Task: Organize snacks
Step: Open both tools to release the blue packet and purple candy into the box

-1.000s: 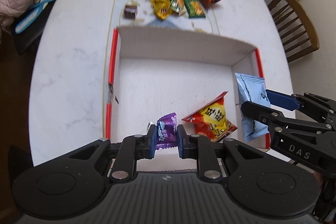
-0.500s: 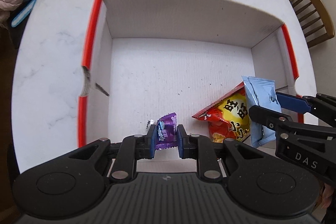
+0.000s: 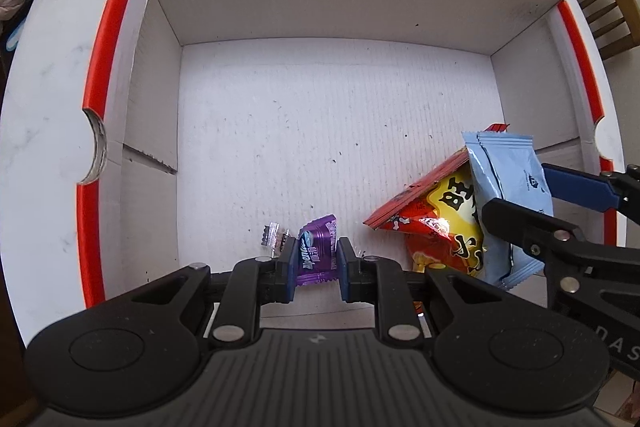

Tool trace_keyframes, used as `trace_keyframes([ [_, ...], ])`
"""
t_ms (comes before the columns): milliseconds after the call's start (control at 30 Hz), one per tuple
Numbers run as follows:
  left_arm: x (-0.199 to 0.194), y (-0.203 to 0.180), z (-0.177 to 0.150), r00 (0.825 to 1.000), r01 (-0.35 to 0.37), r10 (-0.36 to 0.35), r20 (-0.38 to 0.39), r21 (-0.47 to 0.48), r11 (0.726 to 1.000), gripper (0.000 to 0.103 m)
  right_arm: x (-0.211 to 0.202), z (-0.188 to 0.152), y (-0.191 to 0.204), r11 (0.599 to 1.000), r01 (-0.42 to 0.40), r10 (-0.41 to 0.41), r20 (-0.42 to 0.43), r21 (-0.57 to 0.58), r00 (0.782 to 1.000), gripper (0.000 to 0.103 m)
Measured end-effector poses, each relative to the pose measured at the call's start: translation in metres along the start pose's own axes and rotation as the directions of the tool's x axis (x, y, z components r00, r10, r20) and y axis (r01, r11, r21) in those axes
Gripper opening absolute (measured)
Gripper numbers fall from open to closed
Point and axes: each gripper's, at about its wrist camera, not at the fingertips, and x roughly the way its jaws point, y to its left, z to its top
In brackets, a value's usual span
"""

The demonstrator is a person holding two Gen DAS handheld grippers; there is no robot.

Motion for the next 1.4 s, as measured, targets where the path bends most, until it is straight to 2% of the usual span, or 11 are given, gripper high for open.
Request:
trace_keyframes([
  [200, 0.002, 0.001, 0.002, 1.0, 0.002, -0.002, 0.005, 0.003, 1.0, 0.02, 0.001, 0.0, 0.002, 1.0, 0.002, -0.002, -0.002, -0.002, 1.0, 0.052],
  [567, -0.018, 0.007, -0.004, 0.999, 0.028, -0.029, 0.036, 0.009, 1.0, 0.022, -0.007, -0.001, 0.004, 1.0, 0.01, -0.01, 0.018, 0.005, 1.0, 0.061],
  [867, -0.055, 0.007, -0.011, 0.991, 0.059, -0.063, 0.121, 0.037, 0.998, 0.026, -0.032, 0.001, 0.013, 1.0, -0.008, 0.009, 0.074, -0.007, 0.997, 0.063],
  [1233, -0.102, 0.012, -0.015, 0.972, 0.068, -0.076, 0.223, 0.046, 0.997, 0.029, -0.07, 0.01, 0.021, 0.999, -0.037, 0.04, 0.166, -0.021, 0.985, 0.071],
  [1333, -0.117, 0.013, -0.016, 0.963, 0.063, -0.075, 0.26, 0.053, 0.997, 0.038, -0.08, 0.014, 0.023, 0.999, -0.043, 0.048, 0.196, -0.027, 0.979, 0.076],
  [1400, -0.127, 0.014, -0.016, 0.953, 0.06, -0.073, 0.294, 0.053, 0.997, 0.054, -0.087, 0.017, 0.024, 0.998, -0.048, 0.053, 0.216, -0.028, 0.975, 0.077],
])
